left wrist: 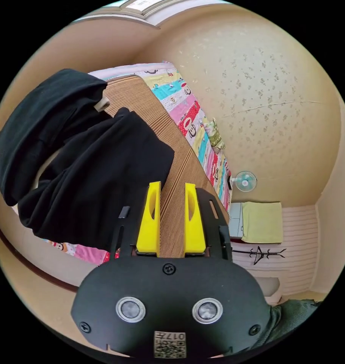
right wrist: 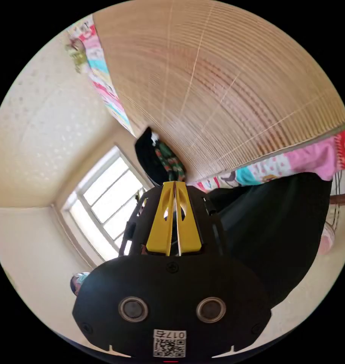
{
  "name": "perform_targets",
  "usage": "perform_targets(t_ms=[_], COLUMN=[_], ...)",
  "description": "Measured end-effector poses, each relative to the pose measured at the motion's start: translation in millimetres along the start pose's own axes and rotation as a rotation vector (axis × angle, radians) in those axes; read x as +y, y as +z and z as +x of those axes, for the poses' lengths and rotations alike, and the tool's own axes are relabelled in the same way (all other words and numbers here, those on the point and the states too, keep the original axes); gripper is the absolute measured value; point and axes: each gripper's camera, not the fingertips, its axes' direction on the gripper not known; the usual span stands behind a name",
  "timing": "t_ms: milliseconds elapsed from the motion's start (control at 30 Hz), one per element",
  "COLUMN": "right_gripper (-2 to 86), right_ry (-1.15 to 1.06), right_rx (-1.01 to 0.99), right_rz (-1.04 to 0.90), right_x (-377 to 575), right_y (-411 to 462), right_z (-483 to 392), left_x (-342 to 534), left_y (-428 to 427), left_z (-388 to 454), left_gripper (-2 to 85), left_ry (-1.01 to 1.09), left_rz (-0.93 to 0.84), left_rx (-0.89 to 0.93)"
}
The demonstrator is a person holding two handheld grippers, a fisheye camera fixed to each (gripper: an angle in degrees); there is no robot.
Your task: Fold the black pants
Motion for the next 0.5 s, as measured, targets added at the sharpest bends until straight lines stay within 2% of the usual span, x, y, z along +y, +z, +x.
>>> perform_targets(t_ms=[100,133,200,233,267,333,367,400,467,500], right_gripper=[0.4,0.4,0.4,0.4,0.4,0.4,0.4,0.4,0.4,0.4], right_ry=[-0.039,-0.05,-0.108,-0.121,-0.136,-0.113,-0.085,-0.068,-0.056,-0.05], right_rx=[-0.199,-0.252,-0.514,-0.586,-0.721,-0.902,-1.002,-1.077,-1.13,-1.135], right_rz=[0.197,0.238,0.411,0.455,0.543,0.673,0.754,0.832,0.928,0.968], right_x=[24.5,29.9,52.7,58.4,69.9,87.9,100.0,112.5,130.0,139.1], right_y=[-53.3,-61.4,-86.8,-91.4,-99.0,-106.9,-110.8,-115.7,-126.3,-135.5], right_z=[18.8,24.4,53.2,61.9,80.9,112.1,131.1,146.5,161.6,167.4], left_x=[-22.6,-30.7,-39.7,-41.8,-38.3,-23.5,-9.3,-0.9,40.2,51.5], left_y=[31.2,52.9,93.1,118.7,139.5,170.3,197.3,213.5,284.2,299.7], left_z=[25.5,29.9,26.4,24.6,29.9,46.4,56.9,60.9,58.8,53.3], left_gripper=[8.1,7.4,7.8,8.4,8.9,7.2,5.3,4.4,2.7,2.2], left_ry=[0.111,0.135,0.137,0.134,0.16,0.218,0.251,0.261,0.232,0.207], left_rz=[-0.104,-0.172,-0.303,-0.393,-0.44,-0.495,-0.578,-0.637,-0.903,-0.944], left_rx=[-0.066,-0.17,-0.284,-0.25,-0.132,0.033,0.094,0.114,0.104,0.089])
